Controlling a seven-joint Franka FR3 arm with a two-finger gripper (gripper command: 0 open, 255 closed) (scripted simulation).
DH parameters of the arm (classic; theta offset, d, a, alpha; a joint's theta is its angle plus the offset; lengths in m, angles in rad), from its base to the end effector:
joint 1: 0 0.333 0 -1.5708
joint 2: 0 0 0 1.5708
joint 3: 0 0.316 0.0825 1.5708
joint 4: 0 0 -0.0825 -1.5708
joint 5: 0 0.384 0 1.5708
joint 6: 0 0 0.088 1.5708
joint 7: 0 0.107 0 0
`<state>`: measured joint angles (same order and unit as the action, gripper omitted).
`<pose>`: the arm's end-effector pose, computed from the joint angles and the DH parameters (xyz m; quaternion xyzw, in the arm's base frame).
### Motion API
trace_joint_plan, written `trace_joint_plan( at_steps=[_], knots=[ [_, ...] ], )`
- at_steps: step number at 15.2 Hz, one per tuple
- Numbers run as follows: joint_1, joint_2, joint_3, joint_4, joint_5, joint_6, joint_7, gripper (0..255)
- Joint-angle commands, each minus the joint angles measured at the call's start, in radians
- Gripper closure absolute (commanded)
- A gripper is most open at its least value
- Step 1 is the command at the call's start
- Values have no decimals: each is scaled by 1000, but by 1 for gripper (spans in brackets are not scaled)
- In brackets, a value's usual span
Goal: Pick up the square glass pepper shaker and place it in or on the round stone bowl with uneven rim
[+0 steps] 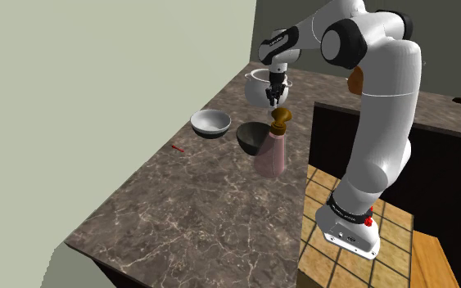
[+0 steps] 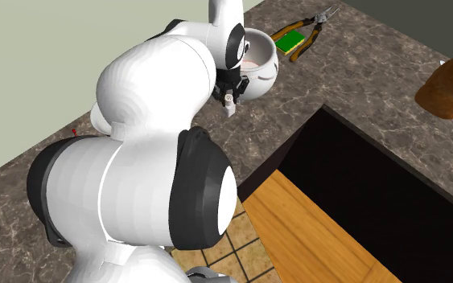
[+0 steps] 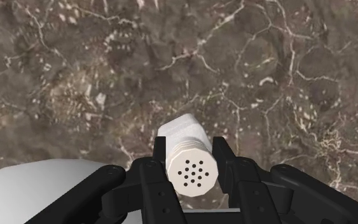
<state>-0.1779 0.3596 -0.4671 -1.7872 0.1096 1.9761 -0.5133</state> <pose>0.5145 -0.3524 0.3605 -0.9940 0.0828 0.0714 0.0091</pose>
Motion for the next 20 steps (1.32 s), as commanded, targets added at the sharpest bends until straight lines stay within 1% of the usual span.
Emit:
trace_joint_plan(
  at_steps=[1, 4, 20],
  knots=[
    [0, 0, 0, 0, 0, 0, 0, 255],
    [0, 0, 0, 0, 0, 0, 0, 255],
    [7, -69, -14, 129, -35, -190, 15, 255]
  ],
)
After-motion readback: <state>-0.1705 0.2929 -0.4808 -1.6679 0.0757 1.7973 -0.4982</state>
